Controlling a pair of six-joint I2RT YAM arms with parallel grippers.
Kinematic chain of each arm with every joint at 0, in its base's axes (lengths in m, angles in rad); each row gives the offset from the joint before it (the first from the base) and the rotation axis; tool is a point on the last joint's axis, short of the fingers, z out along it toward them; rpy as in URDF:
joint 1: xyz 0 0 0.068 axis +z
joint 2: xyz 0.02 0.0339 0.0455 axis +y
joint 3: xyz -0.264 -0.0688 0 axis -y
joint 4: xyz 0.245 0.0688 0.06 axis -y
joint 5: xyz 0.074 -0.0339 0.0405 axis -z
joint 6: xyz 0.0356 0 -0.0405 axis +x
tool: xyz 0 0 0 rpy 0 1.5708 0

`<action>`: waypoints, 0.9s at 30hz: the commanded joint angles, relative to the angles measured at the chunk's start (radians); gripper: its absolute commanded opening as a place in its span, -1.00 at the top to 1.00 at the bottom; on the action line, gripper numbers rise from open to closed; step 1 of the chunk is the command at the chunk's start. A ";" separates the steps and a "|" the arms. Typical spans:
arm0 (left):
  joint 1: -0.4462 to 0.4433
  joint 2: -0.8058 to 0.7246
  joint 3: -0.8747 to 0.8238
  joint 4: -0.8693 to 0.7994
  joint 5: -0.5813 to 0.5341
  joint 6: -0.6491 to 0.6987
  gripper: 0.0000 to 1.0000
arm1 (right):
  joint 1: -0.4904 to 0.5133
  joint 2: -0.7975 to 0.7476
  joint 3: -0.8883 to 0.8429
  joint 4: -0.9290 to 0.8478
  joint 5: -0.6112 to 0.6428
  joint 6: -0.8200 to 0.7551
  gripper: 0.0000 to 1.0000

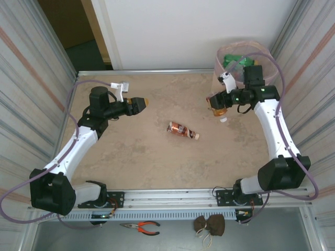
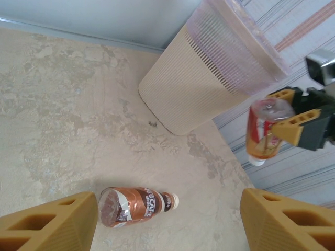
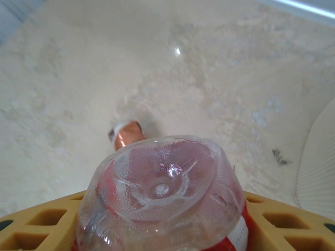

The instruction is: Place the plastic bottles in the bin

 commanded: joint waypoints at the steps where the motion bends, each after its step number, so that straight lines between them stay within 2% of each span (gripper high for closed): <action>1: 0.008 0.006 0.028 0.015 0.023 0.010 -0.44 | -0.058 -0.044 0.081 0.026 -0.109 0.135 -0.13; 6: 0.008 0.007 0.027 0.023 0.028 0.008 -0.44 | -0.165 -0.045 0.184 0.129 -0.163 0.290 -0.08; 14: 0.008 0.012 0.023 0.029 0.027 0.010 -0.44 | -0.335 0.063 0.365 0.264 -0.146 0.444 -0.03; 18: 0.011 0.022 0.030 0.030 0.029 0.012 -0.45 | -0.382 0.154 0.475 0.266 -0.065 0.416 -0.03; 23: 0.018 0.043 0.049 0.026 0.036 0.021 -0.44 | -0.388 0.264 0.569 0.232 0.116 0.246 -0.03; 27: 0.025 0.064 0.059 0.028 0.041 0.023 -0.44 | -0.387 0.337 0.598 0.251 0.184 0.132 -0.02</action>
